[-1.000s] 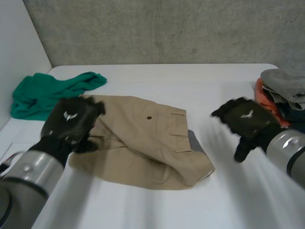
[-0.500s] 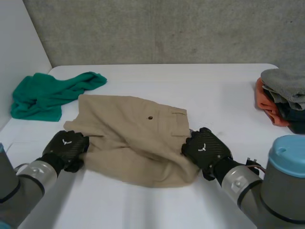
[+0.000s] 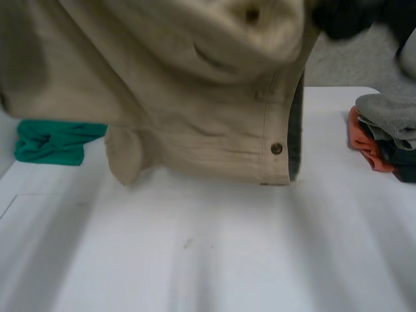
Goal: Fold the laundry.
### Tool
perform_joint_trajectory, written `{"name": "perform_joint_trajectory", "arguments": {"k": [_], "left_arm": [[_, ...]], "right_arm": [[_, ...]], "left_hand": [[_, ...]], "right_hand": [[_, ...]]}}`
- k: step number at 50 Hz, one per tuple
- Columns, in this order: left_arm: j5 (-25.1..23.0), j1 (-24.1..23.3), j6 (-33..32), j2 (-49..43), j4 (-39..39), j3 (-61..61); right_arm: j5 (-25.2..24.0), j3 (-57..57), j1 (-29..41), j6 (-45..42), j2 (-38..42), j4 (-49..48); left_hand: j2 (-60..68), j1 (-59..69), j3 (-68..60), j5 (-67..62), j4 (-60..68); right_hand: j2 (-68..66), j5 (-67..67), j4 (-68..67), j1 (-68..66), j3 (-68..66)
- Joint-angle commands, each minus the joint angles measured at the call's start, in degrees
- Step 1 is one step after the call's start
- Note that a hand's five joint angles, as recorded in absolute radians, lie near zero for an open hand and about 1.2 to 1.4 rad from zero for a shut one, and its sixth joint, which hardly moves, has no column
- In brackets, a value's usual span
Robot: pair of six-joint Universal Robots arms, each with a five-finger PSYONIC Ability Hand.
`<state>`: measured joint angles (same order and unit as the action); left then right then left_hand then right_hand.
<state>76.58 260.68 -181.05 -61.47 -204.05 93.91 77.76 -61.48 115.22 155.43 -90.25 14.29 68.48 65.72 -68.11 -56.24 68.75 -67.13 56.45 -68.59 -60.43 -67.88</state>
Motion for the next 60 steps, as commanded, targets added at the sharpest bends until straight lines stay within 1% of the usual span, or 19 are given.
{"name": "perform_joint_trajectory", "arguments": {"k": [1,6,12,16,22,23,24,25,26,27,28,31,34,38,43,45,51,55,60], "left_arm": [[0.3,3.5,1.1,-7.0,1.1,-7.9],[1.1,3.2,0.9,-18.2,1.6,-12.1],[0.4,-0.3,0.1,-38.0,1.6,-19.3],[0.7,-3.5,-2.5,-50.5,1.2,-26.7],[0.1,-7.3,-6.0,-70.6,0.9,-45.1],[0.1,-7.7,-6.0,-72.6,0.7,-47.4],[0.1,-8.1,-6.1,-74.5,0.5,-49.7],[0.2,-8.5,-5.9,-78.1,0.0,-53.8],[1.0,-8.6,-5.8,-79.9,-0.1,-56.2],[1.3,-8.6,-5.8,-81.0,-0.1,-57.6],[1.8,-8.7,-5.7,-82.7,-0.1,-60.2],[4.0,-9.0,-5.7,-82.9,0.1,-61.0],[9.1,-10.4,-6.1,-82.1,0.6,-58.1],[13.3,-12.1,-6.2,-74.3,3.1,-49.5],[13.7,-13.6,-6.2,-60.9,8.6,-32.3],[13.7,-16.2,-6.2,-55.4,11.7,-25.2],[13.6,-25.4,-6.2,-45.6,19.1,-5.9],[13.7,-29.4,-6.2,-44.3,18.5,2.0],[14.0,-33.1,-6.3,-47.5,15.2,6.3]], "right_arm": [[0.0,19.4,-3.6,5.8,9.6,8.8],[0.1,23.7,-5.0,8.3,18.8,10.5],[1.9,25.3,-4.6,10.0,29.7,10.1],[4.6,27.4,-4.4,10.1,38.0,6.6],[12.8,31.8,-4.2,9.4,49.3,-4.0],[13.3,32.1,-4.1,9.4,50.3,-5.3],[13.6,32.4,-4.1,9.1,51.4,-6.5],[14.3,33.3,-4.2,8.8,53.4,-8.6],[14.4,33.9,-4.2,8.7,54.1,-9.2],[14.4,34.6,-4.1,8.3,54.8,-9.8],[14.6,35.5,-4.1,7.6,55.4,-10.0],[14.6,35.7,-4.2,6.5,54.4,-9.2],[14.3,34.5,-4.2,4.9,51.4,-7.4],[12.3,27.8,-4.9,0.0,44.1,-2.5],[8.6,17.3,-5.5,-5.7,37.8,0.9],[6.1,10.8,-6.6,-7.6,35.5,2.2],[-2.3,-6.2,-9.0,-9.9,29.0,4.1],[-7.1,-14.4,-10.5,-11.4,27.7,4.1],[-9.8,-19.5,-11.9,-13.5,27.6,3.2]], "left_hand": [[11.5,14.3,-11.9,-13.8,11.2],[11.5,14.3,-11.9,-13.8,11.2],[11.5,14.3,-11.9,-13.8,11.2],[11.5,14.3,-11.9,-13.8,11.2],[11.5,14.3,-11.9,-13.8,11.2],[11.5,14.3,-11.9,-13.8,11.2],[11.5,14.3,-11.9,-13.8,11.2],[-19.9,-17.2,19.6,17.7,-20.2],[-40.9,-38.1,40.5,38.7,-41.2],[-51.8,-49.0,51.4,49.5,-52.0],[-54.7,-51.9,54.3,52.5,-55.0],[-53.7,-51.0,53.4,51.5,-54.0],[-53.6,-50.8,53.2,51.3,-53.8],[-53.4,-50.6,53.0,51.1,-53.7],[-49.9,-47.1,49.5,47.6,-50.1],[-47.7,-44.9,47.3,45.4,-48.0],[-35.1,-32.3,34.7,32.9,-35.4],[-28.7,-25.9,28.3,26.4,-28.9],[-28.2,-25.4,27.8,25.9,-28.4]], "right_hand": [[-12.9,13.6,-11.4,-19.6,-12.1],[-12.9,13.6,-11.4,-19.6,-12.1],[-12.9,13.6,-11.4,-19.6,-12.1],[-12.9,13.6,-11.4,-19.6,-12.1],[-12.9,13.6,-11.4,-19.6,-12.1],[-0.9,1.6,0.5,-7.6,-0.2],[25.3,-24.6,26.8,18.6,26.1],[57.1,-56.4,58.6,50.4,57.9],[57.1,-56.4,58.6,50.4,57.9],[57.1,-56.4,58.6,50.4,57.9],[57.1,-56.4,58.6,50.4,57.9],[57.1,-56.4,58.6,50.4,57.9],[57.1,-56.4,58.6,50.4,57.9],[57.1,-56.4,58.6,50.4,57.9],[57.1,-56.4,58.6,50.4,57.9],[56.4,-55.7,57.9,49.7,57.2],[33.2,-32.5,34.6,26.5,33.9],[24.1,-23.4,25.6,17.4,24.8],[23.4,-22.7,24.9,16.7,24.2]]}}
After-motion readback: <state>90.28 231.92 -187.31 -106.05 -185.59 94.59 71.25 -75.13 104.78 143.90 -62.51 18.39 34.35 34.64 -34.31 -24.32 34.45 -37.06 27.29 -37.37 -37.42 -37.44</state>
